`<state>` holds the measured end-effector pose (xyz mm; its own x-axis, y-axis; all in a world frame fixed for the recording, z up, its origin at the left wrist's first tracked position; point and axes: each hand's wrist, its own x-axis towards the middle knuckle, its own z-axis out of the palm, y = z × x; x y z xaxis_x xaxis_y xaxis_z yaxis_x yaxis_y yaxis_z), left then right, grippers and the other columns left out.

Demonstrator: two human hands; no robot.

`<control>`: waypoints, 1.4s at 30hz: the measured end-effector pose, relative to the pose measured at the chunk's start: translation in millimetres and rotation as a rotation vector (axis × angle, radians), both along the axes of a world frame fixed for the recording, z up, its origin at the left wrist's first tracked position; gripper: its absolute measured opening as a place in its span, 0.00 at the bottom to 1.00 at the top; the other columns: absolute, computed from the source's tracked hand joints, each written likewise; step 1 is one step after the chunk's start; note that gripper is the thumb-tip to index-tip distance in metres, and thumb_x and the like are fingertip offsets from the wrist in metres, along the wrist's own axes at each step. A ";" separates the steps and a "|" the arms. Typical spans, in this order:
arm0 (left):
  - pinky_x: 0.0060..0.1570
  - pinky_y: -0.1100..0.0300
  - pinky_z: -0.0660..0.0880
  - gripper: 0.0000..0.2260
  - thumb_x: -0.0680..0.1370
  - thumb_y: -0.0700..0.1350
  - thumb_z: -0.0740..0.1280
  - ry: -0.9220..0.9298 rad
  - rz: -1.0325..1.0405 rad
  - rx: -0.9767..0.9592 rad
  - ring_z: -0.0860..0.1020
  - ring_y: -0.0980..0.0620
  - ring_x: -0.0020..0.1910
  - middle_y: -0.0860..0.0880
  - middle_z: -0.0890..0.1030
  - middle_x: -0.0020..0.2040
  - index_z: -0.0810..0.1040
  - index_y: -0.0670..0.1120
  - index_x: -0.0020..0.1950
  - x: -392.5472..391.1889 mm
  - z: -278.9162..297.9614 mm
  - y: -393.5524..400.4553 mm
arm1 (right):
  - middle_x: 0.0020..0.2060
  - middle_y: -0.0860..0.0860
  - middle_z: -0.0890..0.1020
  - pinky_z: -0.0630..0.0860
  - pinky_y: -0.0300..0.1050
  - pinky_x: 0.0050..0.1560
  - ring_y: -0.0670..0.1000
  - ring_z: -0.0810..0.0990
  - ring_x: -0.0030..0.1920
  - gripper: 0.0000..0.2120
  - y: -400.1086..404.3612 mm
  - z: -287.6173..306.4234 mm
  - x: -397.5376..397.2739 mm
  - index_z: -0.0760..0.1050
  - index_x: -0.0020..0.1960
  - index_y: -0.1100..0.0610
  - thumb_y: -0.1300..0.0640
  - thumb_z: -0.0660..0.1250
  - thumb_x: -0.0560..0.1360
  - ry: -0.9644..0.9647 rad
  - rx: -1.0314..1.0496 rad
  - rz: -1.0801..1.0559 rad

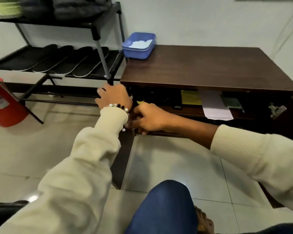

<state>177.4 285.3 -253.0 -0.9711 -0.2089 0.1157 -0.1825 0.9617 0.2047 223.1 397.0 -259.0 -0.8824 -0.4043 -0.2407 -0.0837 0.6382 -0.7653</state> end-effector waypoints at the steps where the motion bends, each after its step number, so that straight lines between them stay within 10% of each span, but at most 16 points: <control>1: 0.54 0.43 0.70 0.15 0.80 0.47 0.62 -0.059 0.007 -0.009 0.70 0.34 0.63 0.37 0.72 0.63 0.74 0.41 0.62 -1.0 1.4 -9.9 | 0.36 0.56 0.81 0.83 0.49 0.38 0.56 0.84 0.36 0.14 -9.4 2.8 1.2 0.74 0.45 0.57 0.47 0.71 0.73 -0.010 0.031 0.031; 10: 0.53 0.48 0.74 0.14 0.79 0.44 0.65 -0.192 -0.089 0.123 0.76 0.35 0.57 0.37 0.74 0.61 0.74 0.38 0.62 -6.1 -4.5 -32.2 | 0.44 0.54 0.79 0.83 0.47 0.36 0.54 0.81 0.43 0.18 -29.3 6.2 24.9 0.74 0.54 0.57 0.46 0.71 0.72 -0.090 0.037 0.060; 19: 0.33 0.56 0.81 0.13 0.69 0.38 0.77 -0.121 -0.045 0.866 0.84 0.48 0.35 0.40 0.81 0.49 0.82 0.39 0.51 -9.0 -29.1 -8.2 | 0.38 0.56 0.84 0.83 0.46 0.39 0.52 0.85 0.37 0.10 33.8 8.3 32.1 0.79 0.47 0.61 0.56 0.74 0.70 -0.118 0.167 -0.167; 24: 0.62 0.55 0.70 0.16 0.70 0.46 0.76 0.167 -0.286 0.529 0.73 0.45 0.61 0.45 0.74 0.62 0.83 0.48 0.58 -6.7 -48.2 9.5 | 0.36 0.53 0.79 0.81 0.48 0.40 0.53 0.81 0.38 0.08 48.6 11.7 34.7 0.79 0.45 0.61 0.56 0.73 0.71 0.241 0.528 -0.160; 29: 0.46 0.54 0.73 0.08 0.73 0.43 0.72 0.458 -0.519 0.363 0.76 0.39 0.47 0.42 0.79 0.45 0.85 0.39 0.48 -9.6 -73.5 29.0 | 0.32 0.54 0.70 0.77 0.50 0.38 0.59 0.76 0.37 0.06 70.8 5.6 26.2 0.77 0.50 0.64 0.64 0.62 0.76 0.493 0.823 -0.110; 32: 0.38 0.51 0.78 0.08 0.72 0.38 0.73 0.529 -0.612 0.226 0.77 0.37 0.43 0.41 0.79 0.41 0.83 0.38 0.50 -17.0 -78.7 36.1 | 0.46 0.59 0.76 0.72 0.49 0.41 0.60 0.75 0.49 0.11 87.2 -5.2 19.2 0.73 0.58 0.66 0.66 0.56 0.78 0.580 0.948 -0.060; 42: 0.46 0.45 0.79 0.29 0.68 0.27 0.69 0.410 -0.647 -0.196 0.76 0.33 0.55 0.31 0.74 0.60 0.70 0.35 0.69 -28.0 -86.3 56.9 | 0.60 0.61 0.73 0.72 0.51 0.53 0.60 0.72 0.60 0.17 144.7 -39.7 -27.2 0.75 0.60 0.66 0.61 0.65 0.73 1.073 1.198 -0.033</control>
<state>149.4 342.1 -339.3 -0.7646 0.4440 0.4672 0.4788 0.8765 -0.0495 195.8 541.7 -298.8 -0.8477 -0.4261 0.3161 -0.2010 0.8093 0.5519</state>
